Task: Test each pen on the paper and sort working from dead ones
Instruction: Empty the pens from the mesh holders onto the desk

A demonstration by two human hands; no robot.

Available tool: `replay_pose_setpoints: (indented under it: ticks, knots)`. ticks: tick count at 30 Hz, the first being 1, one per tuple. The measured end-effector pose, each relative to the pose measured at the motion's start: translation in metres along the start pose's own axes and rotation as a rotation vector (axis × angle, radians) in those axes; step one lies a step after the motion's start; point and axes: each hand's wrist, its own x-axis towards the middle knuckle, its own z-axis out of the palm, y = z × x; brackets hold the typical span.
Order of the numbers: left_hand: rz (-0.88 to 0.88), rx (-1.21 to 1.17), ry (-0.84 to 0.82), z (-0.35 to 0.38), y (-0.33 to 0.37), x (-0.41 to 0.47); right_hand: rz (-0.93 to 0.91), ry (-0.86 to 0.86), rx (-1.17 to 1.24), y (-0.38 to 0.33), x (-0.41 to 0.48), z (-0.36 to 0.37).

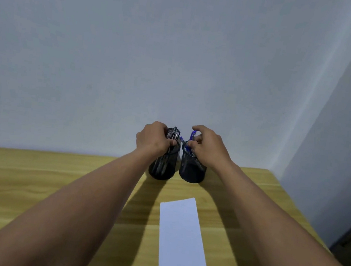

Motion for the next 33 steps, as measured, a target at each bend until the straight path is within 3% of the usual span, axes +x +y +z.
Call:
replay_pose_setpoints:
  ticks: [22,33]
  knots:
    - [0.035,0.014,-0.047,0.009,0.003,0.004,0.005,-0.015,-0.221,0.012,0.022,0.011]
    - [0.096,-0.129,-0.002,0.009,-0.002,0.002,-0.007,0.107,-0.054,0.011,0.017,0.005]
